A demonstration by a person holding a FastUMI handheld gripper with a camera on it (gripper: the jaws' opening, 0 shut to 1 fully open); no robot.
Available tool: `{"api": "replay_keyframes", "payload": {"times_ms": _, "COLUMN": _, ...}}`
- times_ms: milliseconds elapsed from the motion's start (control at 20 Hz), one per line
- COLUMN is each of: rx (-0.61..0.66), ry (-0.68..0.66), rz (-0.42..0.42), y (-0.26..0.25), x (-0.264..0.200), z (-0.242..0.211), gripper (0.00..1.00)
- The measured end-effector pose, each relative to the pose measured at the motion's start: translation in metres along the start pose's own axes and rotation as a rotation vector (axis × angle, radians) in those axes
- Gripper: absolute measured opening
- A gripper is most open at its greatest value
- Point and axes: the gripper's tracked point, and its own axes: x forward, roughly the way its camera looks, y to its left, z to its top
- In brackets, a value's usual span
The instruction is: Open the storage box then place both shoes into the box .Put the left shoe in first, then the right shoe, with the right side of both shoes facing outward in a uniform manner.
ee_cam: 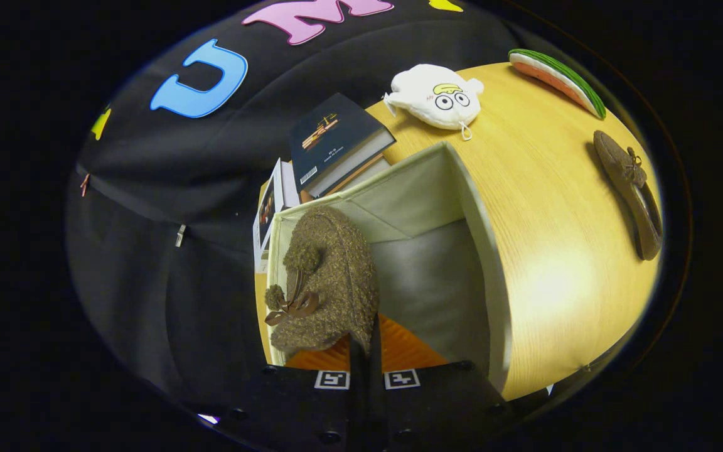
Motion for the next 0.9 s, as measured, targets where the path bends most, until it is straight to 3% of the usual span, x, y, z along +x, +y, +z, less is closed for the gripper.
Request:
{"api": "replay_keyframes", "payload": {"times_ms": 100, "rx": 0.007, "ry": 0.042, "rz": -0.001, "y": 0.005, "x": 0.009, "z": -0.007, "gripper": 0.08}}
{"api": "replay_keyframes", "payload": {"times_ms": 300, "rx": 0.03, "ry": 0.084, "rz": 0.135, "y": 0.042, "x": -0.002, "z": -0.013, "gripper": 0.68}}
{"api": "replay_keyframes", "payload": {"times_ms": 400, "rx": -0.011, "ry": 0.084, "rz": 0.147, "y": 0.05, "x": -0.006, "z": -0.018, "gripper": 0.99}}
{"api": "replay_keyframes", "payload": {"times_ms": 650, "rx": -0.131, "ry": 0.025, "rz": 0.196, "y": 0.051, "x": -0.046, "z": -0.008, "gripper": 0.98}}
{"api": "replay_keyframes", "payload": {"times_ms": 900, "rx": -0.46, "ry": -0.178, "rz": 0.108, "y": 0.001, "x": -0.094, "z": 0.028, "gripper": 0.98}}
